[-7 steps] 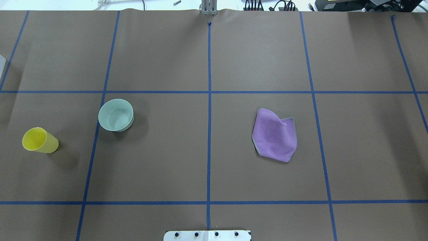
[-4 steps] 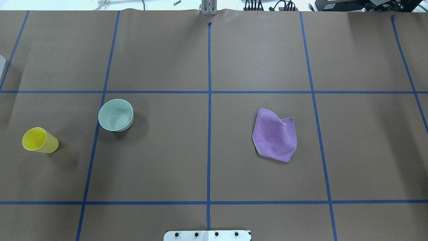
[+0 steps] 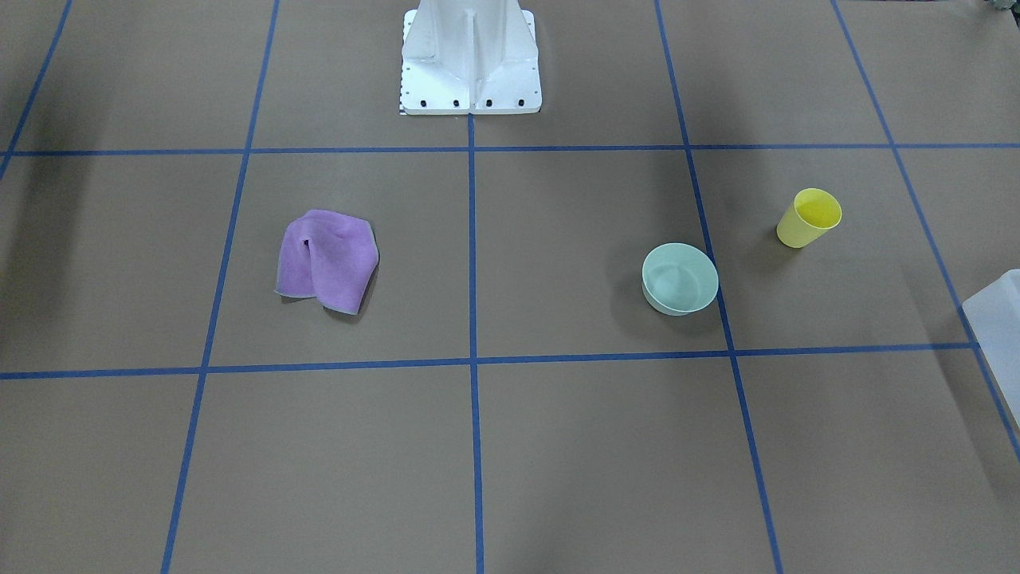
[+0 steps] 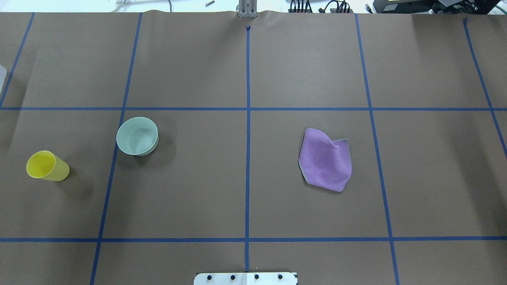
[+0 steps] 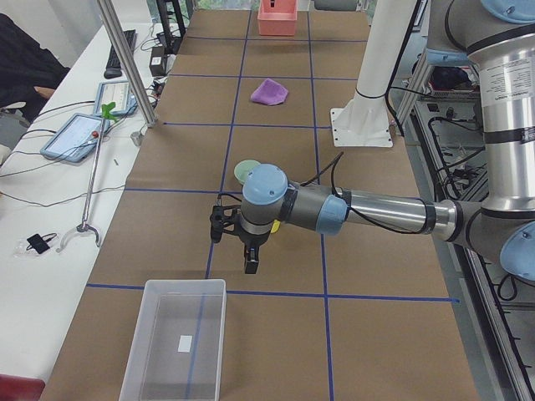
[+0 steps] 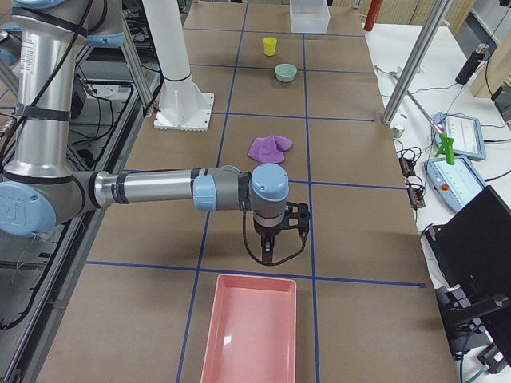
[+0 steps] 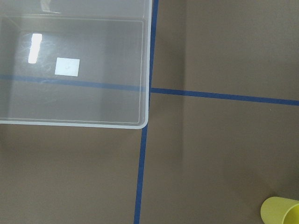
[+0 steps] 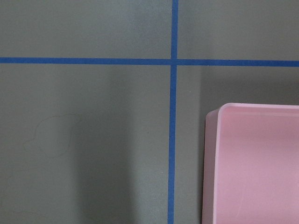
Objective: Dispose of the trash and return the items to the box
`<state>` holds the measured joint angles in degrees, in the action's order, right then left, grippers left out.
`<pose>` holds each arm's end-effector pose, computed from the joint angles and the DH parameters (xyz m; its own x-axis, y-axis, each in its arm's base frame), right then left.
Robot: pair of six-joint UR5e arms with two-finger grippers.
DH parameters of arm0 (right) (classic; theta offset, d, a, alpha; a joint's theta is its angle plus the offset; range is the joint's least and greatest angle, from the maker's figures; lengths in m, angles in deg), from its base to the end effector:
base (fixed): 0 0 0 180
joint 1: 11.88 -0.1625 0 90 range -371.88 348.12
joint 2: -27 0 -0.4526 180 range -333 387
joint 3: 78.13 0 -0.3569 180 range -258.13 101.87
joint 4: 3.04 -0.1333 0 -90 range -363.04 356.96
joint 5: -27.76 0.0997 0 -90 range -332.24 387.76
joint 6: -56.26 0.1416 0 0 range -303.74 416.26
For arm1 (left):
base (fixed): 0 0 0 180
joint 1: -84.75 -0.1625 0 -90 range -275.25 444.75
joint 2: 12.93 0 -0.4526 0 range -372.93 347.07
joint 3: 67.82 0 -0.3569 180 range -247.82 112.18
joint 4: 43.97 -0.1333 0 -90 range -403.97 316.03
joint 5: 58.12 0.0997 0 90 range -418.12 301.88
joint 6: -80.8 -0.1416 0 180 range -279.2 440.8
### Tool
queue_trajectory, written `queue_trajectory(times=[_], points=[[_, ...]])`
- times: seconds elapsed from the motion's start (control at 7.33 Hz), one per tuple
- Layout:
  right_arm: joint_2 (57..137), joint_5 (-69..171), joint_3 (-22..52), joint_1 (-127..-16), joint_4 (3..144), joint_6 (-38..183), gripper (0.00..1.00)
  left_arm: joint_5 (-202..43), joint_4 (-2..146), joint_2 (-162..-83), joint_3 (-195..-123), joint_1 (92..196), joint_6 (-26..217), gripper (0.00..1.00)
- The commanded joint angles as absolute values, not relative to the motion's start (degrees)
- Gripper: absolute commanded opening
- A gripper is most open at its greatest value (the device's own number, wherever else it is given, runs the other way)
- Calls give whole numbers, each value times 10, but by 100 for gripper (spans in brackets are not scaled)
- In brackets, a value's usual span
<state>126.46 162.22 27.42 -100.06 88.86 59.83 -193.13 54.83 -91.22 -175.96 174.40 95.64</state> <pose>0.0218 -0.3882 0.6646 0.7123 -0.0116 0.7017 -0.0127 0.9995 0.0294 -0.0308 -0.3855 0.6361 0.6838 -0.0634 -0.7269 0.1751 0.9814 0.0792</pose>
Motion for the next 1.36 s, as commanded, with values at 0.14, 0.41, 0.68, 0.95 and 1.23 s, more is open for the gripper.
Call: queue_trajectory(times=[0.14,0.41,0.68,0.95,1.23], points=[[1261,1575,278,-998,887,591,100,-1935,548,-922,-1720,1738,951,99],[1264,1575,287,-998,888,592,100,-1932,551,-921,-1723,1737,950,99],[1265,1580,307,-998,888,592,100,-1937,547,-931,-1723,1737,957,99],[1269,1583,314,-998,889,595,100,-1937,543,-958,-1721,1714,960,99],[1268,1583,314,-998,889,599,100,-1950,549,-981,-1734,1680,1051,98]])
